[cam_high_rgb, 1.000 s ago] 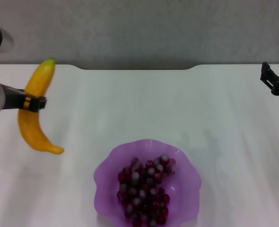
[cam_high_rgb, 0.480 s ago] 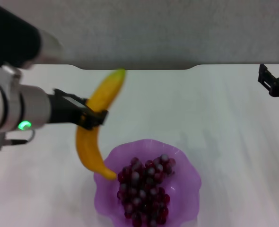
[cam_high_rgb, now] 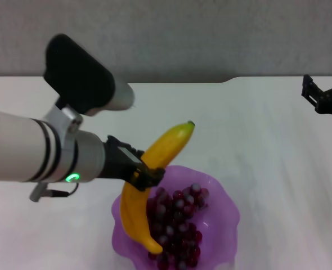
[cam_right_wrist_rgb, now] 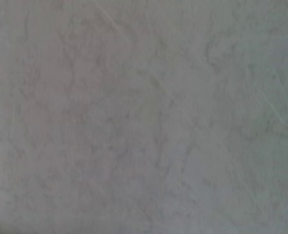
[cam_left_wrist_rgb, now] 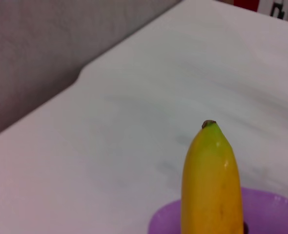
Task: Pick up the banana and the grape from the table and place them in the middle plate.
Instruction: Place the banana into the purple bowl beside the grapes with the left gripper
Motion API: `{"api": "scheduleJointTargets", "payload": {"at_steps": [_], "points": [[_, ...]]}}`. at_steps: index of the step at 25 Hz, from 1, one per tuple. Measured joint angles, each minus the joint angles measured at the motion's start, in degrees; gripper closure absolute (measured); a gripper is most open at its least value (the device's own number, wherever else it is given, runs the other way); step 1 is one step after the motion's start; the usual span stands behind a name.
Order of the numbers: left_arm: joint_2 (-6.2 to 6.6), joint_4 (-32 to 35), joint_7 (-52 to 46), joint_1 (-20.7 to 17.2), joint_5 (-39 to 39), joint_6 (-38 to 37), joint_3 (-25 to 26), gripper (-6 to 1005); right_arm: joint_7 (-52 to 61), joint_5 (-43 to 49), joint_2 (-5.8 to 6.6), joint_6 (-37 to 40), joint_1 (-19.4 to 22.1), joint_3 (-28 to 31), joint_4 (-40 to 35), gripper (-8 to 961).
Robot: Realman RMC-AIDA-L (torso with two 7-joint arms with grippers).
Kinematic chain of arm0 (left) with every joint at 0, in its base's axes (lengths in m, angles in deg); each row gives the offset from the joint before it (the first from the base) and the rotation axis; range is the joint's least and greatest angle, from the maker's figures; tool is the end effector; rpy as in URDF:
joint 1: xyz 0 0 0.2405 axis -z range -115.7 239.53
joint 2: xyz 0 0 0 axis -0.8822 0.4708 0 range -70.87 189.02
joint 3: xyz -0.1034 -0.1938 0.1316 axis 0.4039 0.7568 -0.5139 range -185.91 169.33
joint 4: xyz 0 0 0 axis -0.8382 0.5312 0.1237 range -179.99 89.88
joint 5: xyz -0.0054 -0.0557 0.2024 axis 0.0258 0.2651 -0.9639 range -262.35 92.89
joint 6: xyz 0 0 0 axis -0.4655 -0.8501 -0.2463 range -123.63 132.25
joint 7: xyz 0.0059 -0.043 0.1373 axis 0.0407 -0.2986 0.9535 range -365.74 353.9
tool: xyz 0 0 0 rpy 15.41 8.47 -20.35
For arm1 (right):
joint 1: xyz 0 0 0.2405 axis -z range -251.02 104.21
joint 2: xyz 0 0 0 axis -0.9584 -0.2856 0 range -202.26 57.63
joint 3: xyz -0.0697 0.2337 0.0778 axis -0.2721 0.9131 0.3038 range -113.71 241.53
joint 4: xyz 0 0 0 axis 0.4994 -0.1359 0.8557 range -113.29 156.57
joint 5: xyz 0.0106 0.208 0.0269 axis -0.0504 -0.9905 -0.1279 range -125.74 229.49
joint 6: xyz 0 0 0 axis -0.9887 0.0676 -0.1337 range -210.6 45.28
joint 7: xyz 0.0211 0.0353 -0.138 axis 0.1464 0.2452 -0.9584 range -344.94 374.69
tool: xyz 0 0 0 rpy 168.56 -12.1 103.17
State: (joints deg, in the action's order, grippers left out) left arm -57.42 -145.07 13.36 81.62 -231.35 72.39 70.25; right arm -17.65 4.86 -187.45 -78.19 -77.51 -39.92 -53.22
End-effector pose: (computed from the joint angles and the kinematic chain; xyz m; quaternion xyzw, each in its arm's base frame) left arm -0.1287 0.3212 -0.0164 -0.9288 -0.2483 0.0370 0.2728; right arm 0.2524 0.3542 0.0285 -0.7440 0.2673 0.1803 0.5853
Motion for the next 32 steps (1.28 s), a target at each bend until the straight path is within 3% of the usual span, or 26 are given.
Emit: {"api": "scheduleJointTargets", "payload": {"at_steps": [17,32], "points": [[-0.05,15.25,-2.35,6.03,0.03,-3.5,-7.4,519,-0.09,0.09,0.0,-0.01,-0.04,-0.55,-0.22,228],[-0.11,16.26,-3.54,8.35,0.02,-3.37,-9.34,512,-0.09,0.09,0.0,-0.09,-0.2,-0.98,-0.23,228]]}}
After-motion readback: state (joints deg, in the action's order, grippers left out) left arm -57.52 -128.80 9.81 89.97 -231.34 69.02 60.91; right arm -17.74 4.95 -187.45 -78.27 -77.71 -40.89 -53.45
